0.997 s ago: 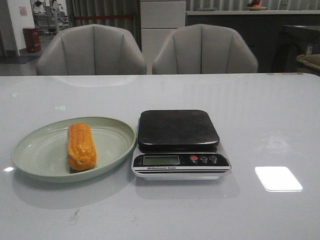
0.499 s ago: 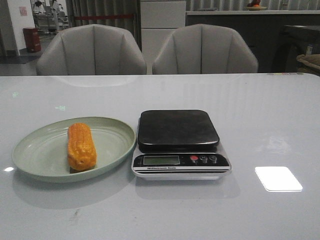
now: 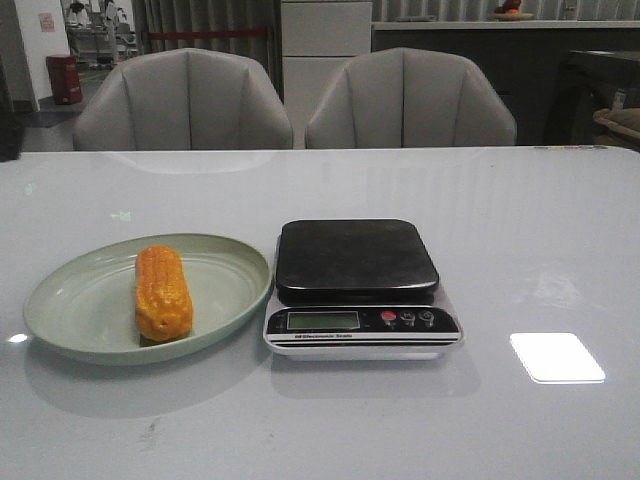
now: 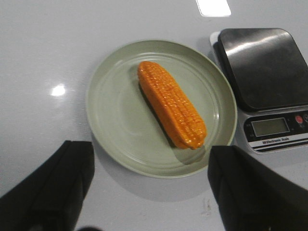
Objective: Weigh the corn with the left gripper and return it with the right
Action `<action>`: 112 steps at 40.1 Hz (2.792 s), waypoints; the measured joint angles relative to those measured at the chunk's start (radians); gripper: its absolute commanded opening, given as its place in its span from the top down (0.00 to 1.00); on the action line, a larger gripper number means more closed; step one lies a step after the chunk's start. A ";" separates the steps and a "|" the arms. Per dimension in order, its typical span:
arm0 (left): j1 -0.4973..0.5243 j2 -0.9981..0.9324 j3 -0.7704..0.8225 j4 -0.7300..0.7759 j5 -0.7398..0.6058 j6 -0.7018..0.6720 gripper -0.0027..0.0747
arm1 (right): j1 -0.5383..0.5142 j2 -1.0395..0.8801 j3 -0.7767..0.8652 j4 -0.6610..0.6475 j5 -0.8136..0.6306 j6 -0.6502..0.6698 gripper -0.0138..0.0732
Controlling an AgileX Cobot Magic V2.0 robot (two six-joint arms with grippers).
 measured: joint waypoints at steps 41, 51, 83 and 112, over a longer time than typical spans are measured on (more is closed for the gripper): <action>-0.127 0.758 -0.440 0.027 0.123 -0.159 0.31 | 0.000 0.000 0.000 0.000 0.000 0.000 0.64; -0.127 0.808 -0.460 0.031 0.139 -0.160 0.72 | 0.000 0.000 0.000 0.000 0.000 0.000 0.64; -0.340 0.927 -0.805 0.000 0.177 -0.137 0.66 | 0.000 0.000 0.000 0.000 0.000 0.000 0.64; -0.325 0.871 -0.851 0.036 0.176 -0.137 0.18 | 0.000 0.000 0.000 0.000 0.000 0.000 0.64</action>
